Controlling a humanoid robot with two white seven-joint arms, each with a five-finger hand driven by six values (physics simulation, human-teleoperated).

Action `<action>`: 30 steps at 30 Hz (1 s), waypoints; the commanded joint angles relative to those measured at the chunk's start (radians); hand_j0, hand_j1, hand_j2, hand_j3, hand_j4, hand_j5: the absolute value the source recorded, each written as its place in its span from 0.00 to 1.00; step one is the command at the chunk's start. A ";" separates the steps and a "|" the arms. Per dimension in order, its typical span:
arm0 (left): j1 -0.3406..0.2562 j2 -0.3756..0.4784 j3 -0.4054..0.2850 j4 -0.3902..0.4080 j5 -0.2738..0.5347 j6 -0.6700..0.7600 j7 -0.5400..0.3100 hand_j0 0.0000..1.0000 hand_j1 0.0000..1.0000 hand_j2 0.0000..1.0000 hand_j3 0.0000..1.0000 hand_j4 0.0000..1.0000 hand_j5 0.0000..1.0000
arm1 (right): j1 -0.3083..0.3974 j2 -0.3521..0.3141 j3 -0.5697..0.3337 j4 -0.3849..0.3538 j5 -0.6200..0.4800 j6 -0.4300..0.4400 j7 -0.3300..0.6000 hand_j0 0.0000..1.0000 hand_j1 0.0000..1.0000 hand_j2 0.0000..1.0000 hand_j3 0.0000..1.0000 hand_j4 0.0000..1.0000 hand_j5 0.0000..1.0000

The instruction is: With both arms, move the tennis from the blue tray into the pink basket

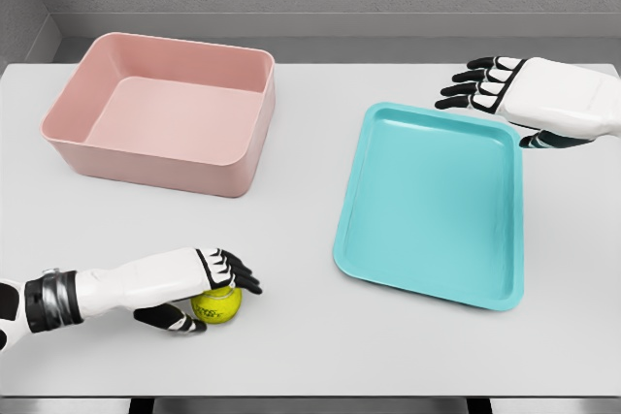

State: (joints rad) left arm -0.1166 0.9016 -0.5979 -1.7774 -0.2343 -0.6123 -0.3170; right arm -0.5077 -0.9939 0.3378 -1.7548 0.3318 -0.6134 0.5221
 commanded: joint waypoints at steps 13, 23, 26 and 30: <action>-0.008 0.010 0.000 0.001 0.007 0.001 -0.011 0.61 0.61 0.61 0.61 0.61 0.61 | 0.000 0.000 -0.002 0.000 -0.005 0.003 -0.001 1.00 1.00 1.00 1.00 1.00 1.00; -0.055 0.046 0.001 0.003 0.007 0.001 -0.010 0.55 0.55 0.55 0.55 0.55 0.55 | 0.000 0.000 -0.002 0.000 -0.005 0.003 -0.001 1.00 1.00 1.00 1.00 1.00 1.00; -0.066 0.059 0.001 0.004 0.007 0.001 -0.010 0.52 0.52 0.52 0.52 0.52 0.52 | 0.000 0.000 -0.002 0.000 -0.005 0.003 -0.001 1.00 1.00 1.00 1.00 1.00 1.00; -0.081 0.094 0.006 0.006 0.007 0.001 -0.010 0.47 0.47 0.47 0.47 0.47 0.47 | 0.000 0.000 -0.002 0.000 -0.005 0.003 -0.001 1.00 1.00 1.00 1.00 1.00 1.00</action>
State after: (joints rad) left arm -0.2055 0.9780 -0.5945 -1.7725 -0.2347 -0.6127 -0.3281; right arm -0.5077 -0.9930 0.3363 -1.7548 0.3318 -0.6134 0.5221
